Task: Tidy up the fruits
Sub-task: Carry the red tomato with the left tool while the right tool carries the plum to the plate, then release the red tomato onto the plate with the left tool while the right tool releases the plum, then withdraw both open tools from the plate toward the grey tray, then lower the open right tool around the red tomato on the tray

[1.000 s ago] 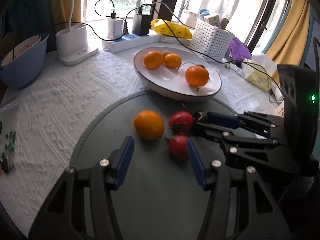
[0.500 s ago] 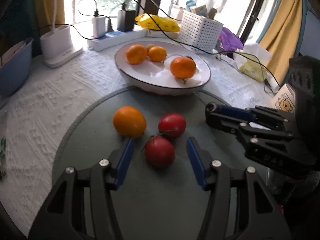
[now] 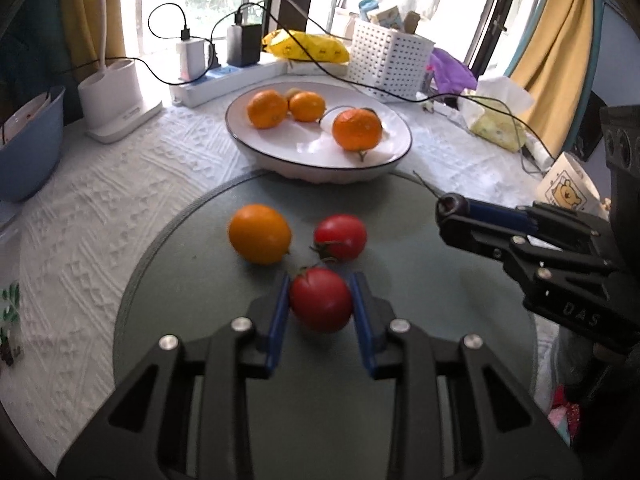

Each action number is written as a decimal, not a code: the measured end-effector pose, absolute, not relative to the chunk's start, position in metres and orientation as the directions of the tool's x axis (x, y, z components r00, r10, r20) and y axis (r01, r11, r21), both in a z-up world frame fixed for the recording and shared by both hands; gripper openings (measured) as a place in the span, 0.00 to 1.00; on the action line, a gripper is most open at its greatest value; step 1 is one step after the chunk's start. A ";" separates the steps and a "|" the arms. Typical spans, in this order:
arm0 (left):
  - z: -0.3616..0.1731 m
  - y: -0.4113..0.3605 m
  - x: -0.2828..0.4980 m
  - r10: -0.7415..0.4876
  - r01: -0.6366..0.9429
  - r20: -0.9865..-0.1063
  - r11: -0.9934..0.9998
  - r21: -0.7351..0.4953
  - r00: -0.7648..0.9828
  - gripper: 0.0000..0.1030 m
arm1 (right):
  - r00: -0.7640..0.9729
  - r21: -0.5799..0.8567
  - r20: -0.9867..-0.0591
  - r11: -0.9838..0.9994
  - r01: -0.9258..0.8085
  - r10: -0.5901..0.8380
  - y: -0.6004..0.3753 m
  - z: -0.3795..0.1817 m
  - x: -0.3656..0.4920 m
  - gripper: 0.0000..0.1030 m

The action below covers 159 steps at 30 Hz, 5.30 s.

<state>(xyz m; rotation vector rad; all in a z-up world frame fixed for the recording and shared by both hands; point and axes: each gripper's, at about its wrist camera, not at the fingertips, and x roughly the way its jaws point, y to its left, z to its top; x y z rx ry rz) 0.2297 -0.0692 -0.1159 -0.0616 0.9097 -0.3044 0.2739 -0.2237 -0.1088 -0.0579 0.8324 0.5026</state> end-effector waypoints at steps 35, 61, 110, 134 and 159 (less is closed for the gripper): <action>-0.035 -0.046 0.173 -0.301 0.278 -0.612 0.951 -0.135 0.731 0.31 | 0.625 0.084 -0.637 0.847 -0.524 0.450 -0.187 -0.048 0.231 0.29; -0.037 -0.051 0.241 -0.331 0.325 -0.609 0.938 -0.124 0.721 0.31 | 0.642 0.046 -0.666 0.879 -0.474 0.381 -0.196 -0.051 0.286 0.29; -0.083 -0.060 0.325 -0.266 0.326 -0.735 0.943 -0.064 0.624 0.32 | 0.572 0.093 -0.720 0.872 -0.481 0.392 -0.184 -0.100 0.341 0.32; -0.051 -0.038 0.243 -0.268 0.291 -0.656 0.954 -0.076 0.706 0.34 | 0.641 0.031 -0.671 0.878 -0.478 0.373 -0.179 -0.065 0.281 0.32; -0.082 0.005 0.186 -0.236 0.150 -0.658 0.971 -0.185 0.715 0.40 | 0.589 0.026 -0.713 0.854 -0.520 0.380 -0.161 -0.087 0.237 0.32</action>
